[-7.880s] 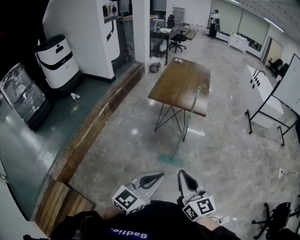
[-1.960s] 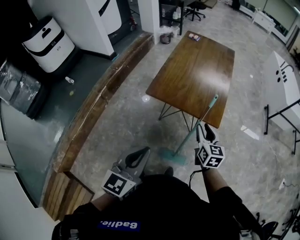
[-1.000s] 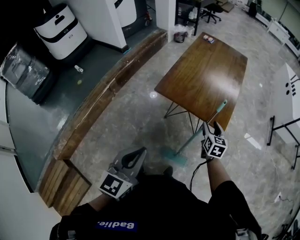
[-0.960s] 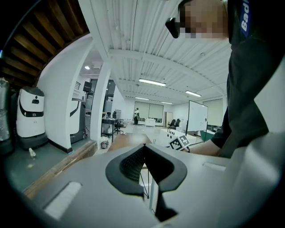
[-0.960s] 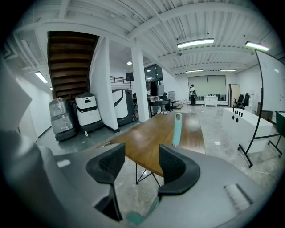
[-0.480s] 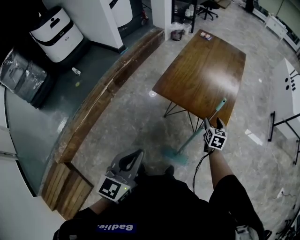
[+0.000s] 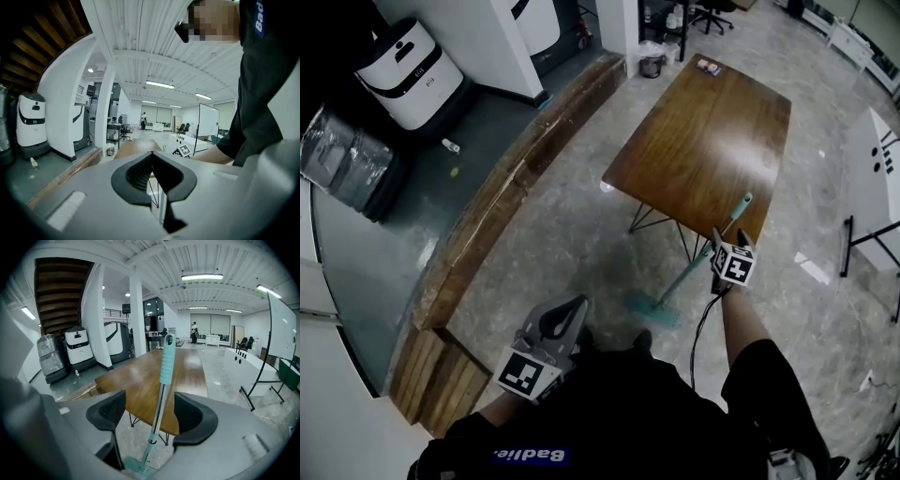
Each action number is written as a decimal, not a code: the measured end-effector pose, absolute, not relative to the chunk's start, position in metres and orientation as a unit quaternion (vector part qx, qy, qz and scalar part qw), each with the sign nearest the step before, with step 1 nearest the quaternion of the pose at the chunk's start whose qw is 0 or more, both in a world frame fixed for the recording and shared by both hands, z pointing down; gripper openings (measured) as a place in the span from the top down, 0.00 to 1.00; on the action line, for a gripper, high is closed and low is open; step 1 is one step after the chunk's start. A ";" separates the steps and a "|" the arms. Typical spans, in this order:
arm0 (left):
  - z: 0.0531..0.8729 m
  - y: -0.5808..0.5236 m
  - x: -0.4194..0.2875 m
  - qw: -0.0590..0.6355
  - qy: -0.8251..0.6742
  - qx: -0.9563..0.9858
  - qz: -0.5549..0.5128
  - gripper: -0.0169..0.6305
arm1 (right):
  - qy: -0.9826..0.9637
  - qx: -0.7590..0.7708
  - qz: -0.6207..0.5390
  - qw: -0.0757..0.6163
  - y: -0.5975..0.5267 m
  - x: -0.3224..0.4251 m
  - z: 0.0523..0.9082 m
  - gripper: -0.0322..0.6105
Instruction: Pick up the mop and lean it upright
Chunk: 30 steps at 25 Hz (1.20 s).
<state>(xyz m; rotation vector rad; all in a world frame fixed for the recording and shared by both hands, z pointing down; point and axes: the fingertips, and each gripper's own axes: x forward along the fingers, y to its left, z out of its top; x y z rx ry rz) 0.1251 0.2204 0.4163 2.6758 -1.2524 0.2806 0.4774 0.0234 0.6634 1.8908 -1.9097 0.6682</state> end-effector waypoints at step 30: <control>0.412 0.186 0.168 0.081 -0.382 0.915 0.103 0.94 | -0.650 0.682 0.296 0.160 -0.011 0.502 0.707 0.49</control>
